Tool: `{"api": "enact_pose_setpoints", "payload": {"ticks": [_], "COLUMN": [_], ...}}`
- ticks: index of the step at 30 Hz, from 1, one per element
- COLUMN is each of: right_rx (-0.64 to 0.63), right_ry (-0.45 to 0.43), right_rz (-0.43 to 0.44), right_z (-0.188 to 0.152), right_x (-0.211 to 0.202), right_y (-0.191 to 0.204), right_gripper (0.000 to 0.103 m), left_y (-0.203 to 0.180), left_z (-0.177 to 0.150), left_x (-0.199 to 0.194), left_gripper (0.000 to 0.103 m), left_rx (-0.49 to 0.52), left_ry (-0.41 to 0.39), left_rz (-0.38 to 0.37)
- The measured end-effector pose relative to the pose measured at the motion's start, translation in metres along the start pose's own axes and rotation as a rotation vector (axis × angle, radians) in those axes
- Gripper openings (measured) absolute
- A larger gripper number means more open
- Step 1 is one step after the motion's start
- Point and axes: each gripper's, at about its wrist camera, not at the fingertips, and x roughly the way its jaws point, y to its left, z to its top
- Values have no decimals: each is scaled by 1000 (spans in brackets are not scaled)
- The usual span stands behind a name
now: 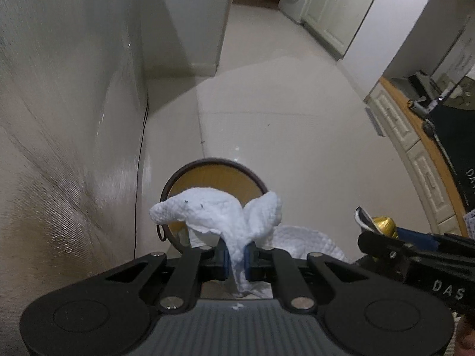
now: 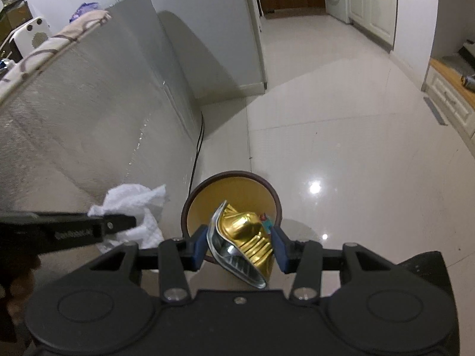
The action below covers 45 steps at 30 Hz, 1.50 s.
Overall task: Collect trash
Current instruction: 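Carry the tissue and gold wrapper with both tools over the yellow bin, then open both tools to drop the tissue and wrapper into the bin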
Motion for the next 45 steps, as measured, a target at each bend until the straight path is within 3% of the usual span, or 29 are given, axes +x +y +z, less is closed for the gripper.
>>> {"api": "enact_pose_setpoints", "payload": {"ticks": [11, 17, 26, 30, 32, 33, 34, 35, 36, 37, 45], "right_rx": [61, 95, 124, 128, 137, 143, 154, 164, 167, 162, 123], "right_ry": [112, 155, 206, 219, 217, 215, 212, 217, 220, 221, 252], "right_rz": [1, -12, -17, -13, -4, 3, 11, 15, 13, 4, -16], "right_z": [15, 24, 42, 49, 50, 51, 51, 51, 49, 49, 41], "right_x": [83, 124, 172, 191, 197, 197, 199, 200, 199, 199, 198], "right_y": [-3, -11, -8, -7, -7, -7, -7, -9, -9, -9, -14], "right_gripper": [47, 47, 47, 47, 48, 48, 49, 59, 63, 68, 70], "left_y": [25, 38, 48, 51, 54, 55, 55, 55, 52, 51, 50], "left_z": [11, 22, 30, 37, 37, 37, 36, 35, 33, 31, 16], "left_x": [77, 111, 153, 165, 166, 167, 168, 169, 169, 169, 168], "left_gripper": [10, 10, 10, 11, 17, 31, 39, 52, 59, 60, 72], "left_rx": [-76, -87, -94, -99, -107, -113, -114, -111, -102, -92, -100], "left_ry": [90, 82, 153, 149, 135, 138, 152, 162, 169, 178, 235], "left_rz": [45, 85, 76, 69, 65, 63, 63, 68, 72, 75, 76]}}
